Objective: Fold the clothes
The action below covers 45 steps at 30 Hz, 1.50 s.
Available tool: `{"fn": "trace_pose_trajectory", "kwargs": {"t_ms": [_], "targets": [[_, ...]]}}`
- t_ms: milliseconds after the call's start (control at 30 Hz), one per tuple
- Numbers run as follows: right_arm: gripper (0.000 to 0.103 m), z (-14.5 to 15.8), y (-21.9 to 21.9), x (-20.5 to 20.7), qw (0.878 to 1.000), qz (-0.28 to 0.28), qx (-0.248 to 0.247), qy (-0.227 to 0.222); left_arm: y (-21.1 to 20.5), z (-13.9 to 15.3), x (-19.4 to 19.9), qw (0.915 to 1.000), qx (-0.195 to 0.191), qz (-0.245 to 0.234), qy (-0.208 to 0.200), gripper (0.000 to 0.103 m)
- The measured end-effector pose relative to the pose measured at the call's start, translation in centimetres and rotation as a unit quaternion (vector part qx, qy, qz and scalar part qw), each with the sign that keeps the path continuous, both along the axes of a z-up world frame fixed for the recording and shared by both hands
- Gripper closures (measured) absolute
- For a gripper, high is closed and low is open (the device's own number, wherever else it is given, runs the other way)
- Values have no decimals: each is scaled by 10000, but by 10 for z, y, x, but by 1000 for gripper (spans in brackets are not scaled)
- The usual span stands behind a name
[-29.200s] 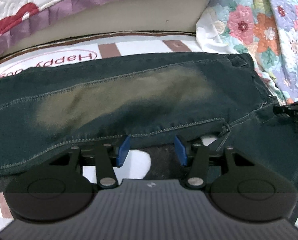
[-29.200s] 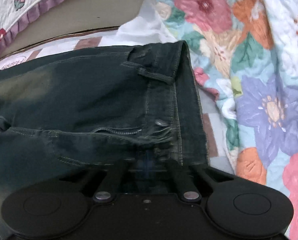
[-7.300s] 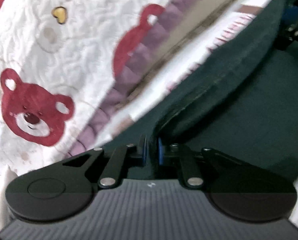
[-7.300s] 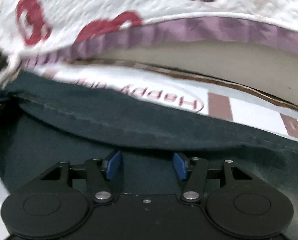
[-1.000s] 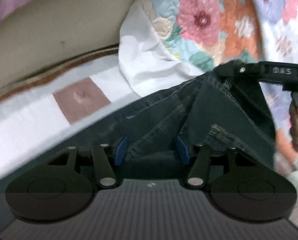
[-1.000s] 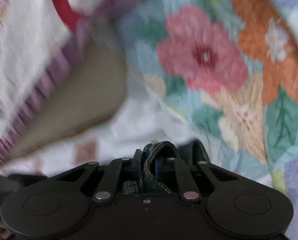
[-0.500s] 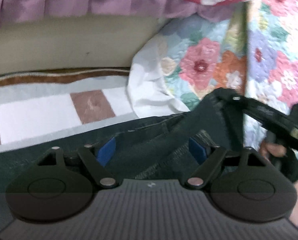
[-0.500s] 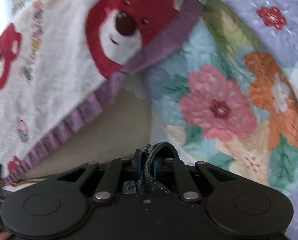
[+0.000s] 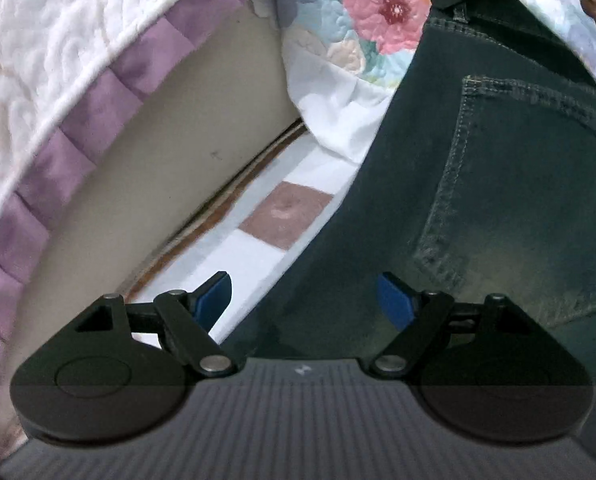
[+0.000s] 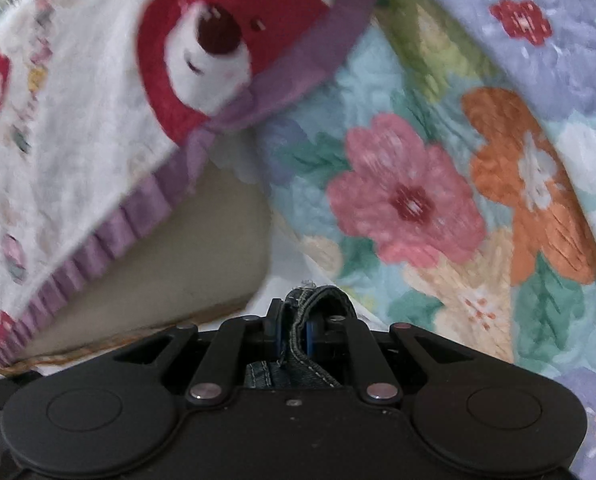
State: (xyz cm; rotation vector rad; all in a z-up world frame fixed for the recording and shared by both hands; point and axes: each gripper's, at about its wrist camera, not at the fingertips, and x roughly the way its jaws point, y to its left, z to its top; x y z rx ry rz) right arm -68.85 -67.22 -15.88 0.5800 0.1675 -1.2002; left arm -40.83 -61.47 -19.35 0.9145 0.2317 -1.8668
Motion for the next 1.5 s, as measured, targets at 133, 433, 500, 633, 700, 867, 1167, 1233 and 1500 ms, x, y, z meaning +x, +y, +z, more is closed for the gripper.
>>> {"fn": "trace_pose_trajectory", "kwargs": {"t_ms": [133,433,500,633,700,867,1167,1233,1500], "targets": [[94,21,16,12,9981,-13,-617,49,-25,4,22,9893,839,284,1156,24],[95,31,19,10,9957,-378,-848,24,-49,32,12,9923,889,330,793,95],[94,29,16,11,9948,-538,-860,9,-51,36,0,9959,693,363,463,95],[92,15,1,16,9954,-752,-534,244,-63,16,-14,9968,644,467,30,91],[83,6,-5,14,9966,-764,-239,189,-74,-6,-15,9942,879,627,1,86],[63,2,-5,13,9915,-1044,-176,754,-68,14,-15,9938,991,413,-288,79],[55,-11,13,-5,9955,-850,391,-176,55,111,77,9660,2332,765,-809,71],[53,-17,32,-16,9914,-974,613,-630,92,113,105,9606,2464,1156,-557,71],[49,-61,104,-58,9409,-1537,1537,-2598,181,52,206,9404,886,2903,1533,71]]}}
